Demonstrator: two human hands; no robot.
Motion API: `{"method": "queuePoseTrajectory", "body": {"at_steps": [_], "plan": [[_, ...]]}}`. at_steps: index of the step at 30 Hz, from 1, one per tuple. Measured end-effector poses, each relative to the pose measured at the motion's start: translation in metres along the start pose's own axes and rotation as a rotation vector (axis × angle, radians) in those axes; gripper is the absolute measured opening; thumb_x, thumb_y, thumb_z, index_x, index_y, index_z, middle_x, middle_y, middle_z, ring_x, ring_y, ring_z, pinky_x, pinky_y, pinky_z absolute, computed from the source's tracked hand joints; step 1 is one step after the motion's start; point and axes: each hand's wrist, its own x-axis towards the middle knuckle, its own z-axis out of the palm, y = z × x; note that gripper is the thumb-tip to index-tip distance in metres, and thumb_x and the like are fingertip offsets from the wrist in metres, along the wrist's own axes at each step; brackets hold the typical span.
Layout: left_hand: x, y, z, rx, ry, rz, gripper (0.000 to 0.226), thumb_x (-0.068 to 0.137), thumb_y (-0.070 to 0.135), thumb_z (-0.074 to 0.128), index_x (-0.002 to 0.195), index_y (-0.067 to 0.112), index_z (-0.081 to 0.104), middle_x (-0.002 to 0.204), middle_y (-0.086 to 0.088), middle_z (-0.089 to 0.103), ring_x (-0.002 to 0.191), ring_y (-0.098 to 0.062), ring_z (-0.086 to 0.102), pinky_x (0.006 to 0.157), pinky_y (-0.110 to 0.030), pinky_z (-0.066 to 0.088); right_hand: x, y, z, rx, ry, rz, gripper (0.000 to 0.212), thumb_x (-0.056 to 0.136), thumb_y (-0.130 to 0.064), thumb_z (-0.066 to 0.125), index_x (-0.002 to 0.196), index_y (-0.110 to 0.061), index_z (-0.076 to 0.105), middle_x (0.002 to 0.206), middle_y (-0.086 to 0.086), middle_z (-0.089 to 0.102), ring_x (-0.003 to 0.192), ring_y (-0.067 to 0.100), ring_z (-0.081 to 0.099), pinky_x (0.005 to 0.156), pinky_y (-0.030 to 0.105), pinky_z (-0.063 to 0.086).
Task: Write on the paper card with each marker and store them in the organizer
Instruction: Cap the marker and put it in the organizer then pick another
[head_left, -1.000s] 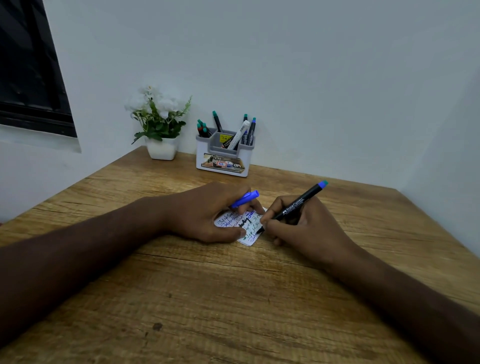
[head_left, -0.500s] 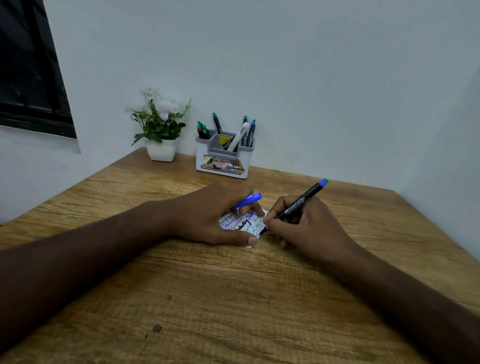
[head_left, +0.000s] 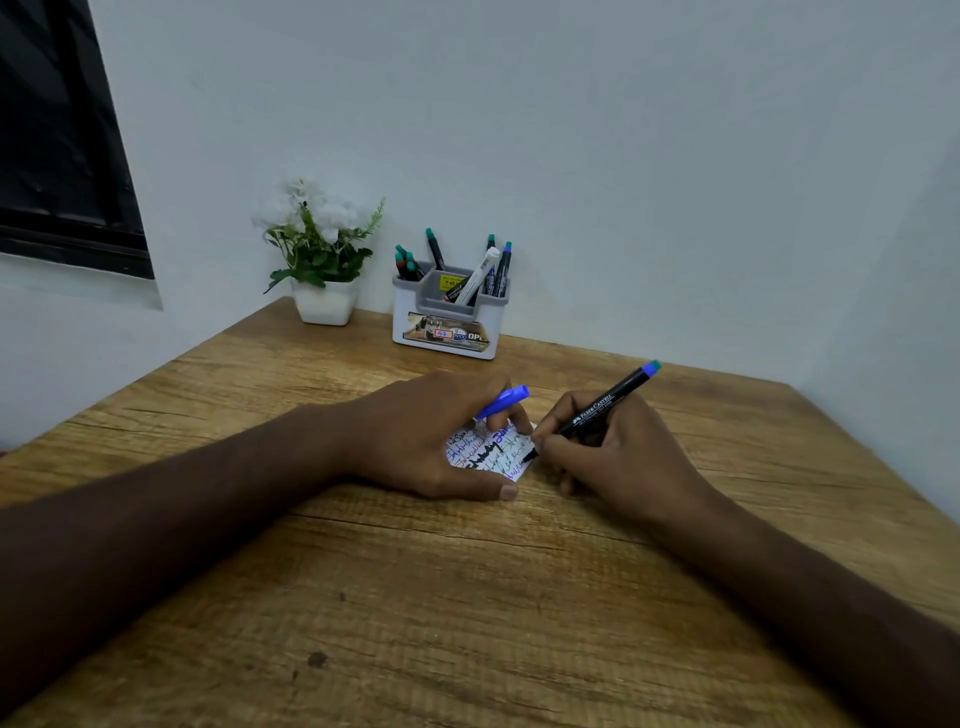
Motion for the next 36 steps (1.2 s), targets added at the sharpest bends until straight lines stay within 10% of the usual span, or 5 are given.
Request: {"method": "queuePoseTrajectory", "body": {"at_steps": [21, 27, 30, 36], "plan": [[0.0006, 0.0005, -0.0015, -0.003, -0.022, -0.016, 0.052, 0.083, 0.079, 0.067, 0.109, 0.037, 0.049, 0.104, 0.023, 0.056, 0.093, 0.0, 0.054, 0.084, -0.038, 0.052, 0.003, 0.0038, -0.0038, 0.028, 0.009, 0.013, 0.007, 0.093, -0.012, 0.075, 0.087, -0.016, 0.075, 0.067, 0.004, 0.076, 0.057, 0.016, 0.073, 0.061, 0.027, 0.058], [0.0003, 0.0033, -0.003, -0.028, -0.013, -0.013, 0.056, 0.084, 0.072, 0.069, 0.119, 0.03, 0.056, 0.108, 0.053, 0.047, 0.101, 0.016, 0.049, 0.078, -0.019, 0.039, 0.0037, 0.0064, -0.0059, 0.042, 0.042, -0.003, 0.009, 0.094, -0.012, 0.073, 0.087, -0.016, 0.075, 0.069, 0.008, 0.076, 0.056, 0.019, 0.073, 0.062, 0.031, 0.061], [0.0012, 0.0017, -0.0017, -0.048, 0.002, -0.002, 0.061, 0.083, 0.077, 0.069, 0.12, 0.029, 0.057, 0.11, 0.035, 0.057, 0.099, 0.004, 0.056, 0.08, -0.032, 0.049, 0.0042, 0.0065, -0.0067, 0.039, 0.053, -0.005, 0.009, 0.094, -0.012, 0.073, 0.086, -0.015, 0.076, 0.068, 0.01, 0.074, 0.053, 0.017, 0.068, 0.058, 0.029, 0.059], [-0.0005, 0.0031, -0.0032, -0.051, -0.004, 0.013, 0.043, 0.083, 0.077, 0.07, 0.115, 0.061, 0.046, 0.104, 0.034, 0.053, 0.097, 0.003, 0.055, 0.081, -0.029, 0.048, 0.0061, 0.0072, -0.0061, 0.021, 0.025, -0.003, 0.01, 0.093, -0.013, 0.073, 0.083, -0.015, 0.076, 0.067, 0.011, 0.074, 0.053, 0.016, 0.066, 0.056, 0.026, 0.056]]}}
